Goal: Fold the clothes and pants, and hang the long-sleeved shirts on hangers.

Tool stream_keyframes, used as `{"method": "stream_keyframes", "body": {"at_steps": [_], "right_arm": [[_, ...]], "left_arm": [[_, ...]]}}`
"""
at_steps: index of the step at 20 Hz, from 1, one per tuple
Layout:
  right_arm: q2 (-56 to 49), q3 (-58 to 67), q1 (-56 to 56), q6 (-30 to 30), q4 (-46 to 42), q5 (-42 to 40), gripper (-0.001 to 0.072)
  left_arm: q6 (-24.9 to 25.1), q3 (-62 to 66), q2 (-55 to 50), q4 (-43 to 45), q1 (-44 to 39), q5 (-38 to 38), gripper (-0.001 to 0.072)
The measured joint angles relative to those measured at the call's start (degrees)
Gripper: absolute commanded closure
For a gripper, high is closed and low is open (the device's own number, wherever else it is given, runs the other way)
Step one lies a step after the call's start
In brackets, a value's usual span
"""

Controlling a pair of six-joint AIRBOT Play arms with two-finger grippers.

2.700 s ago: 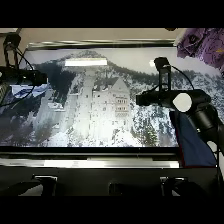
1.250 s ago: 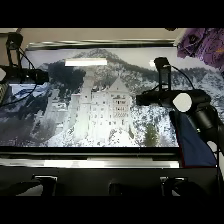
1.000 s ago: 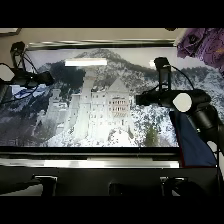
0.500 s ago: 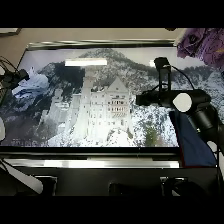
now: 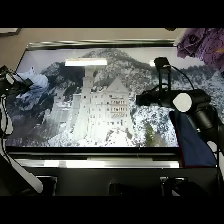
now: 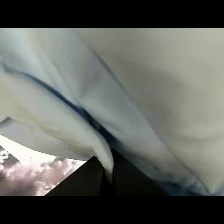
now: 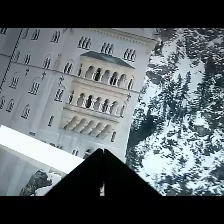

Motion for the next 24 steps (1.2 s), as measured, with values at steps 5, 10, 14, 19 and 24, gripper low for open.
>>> {"method": "stream_keyframes", "body": {"at_steps": [5, 10, 14, 19, 24], "right_arm": [[0.0, 0.0, 0.0, 0.0, 0.0, 0.0, 0.0677], [0.0, 0.0, 0.0, 0.0, 0.0, 0.0, 0.0677], [0.0, 0.0, 0.0, 0.0, 0.0, 0.0, 0.0677], [0.0, 0.0, 0.0, 0.0, 0.0, 0.0, 0.0677], [0.0, 0.0, 0.0, 0.0, 0.0, 0.0, 0.0677]], "left_arm": [[4.5, -1.2, 5.2, -9.2, -2.1, -5.3, 0.0697], [9.3, -14.2, 24.2, -19.2, -11.5, -10.7, 0.0695], [6.7, -28.9, 42.7, -23.7, -23.8, -12.3, 0.0694], [-2.7, -45.2, 57.2, -25.2, -44.6, -10.0, 0.0692], [-13.0, -57.5, 56.8, -25.9, -62.4, 4.7, 0.0428]]}}
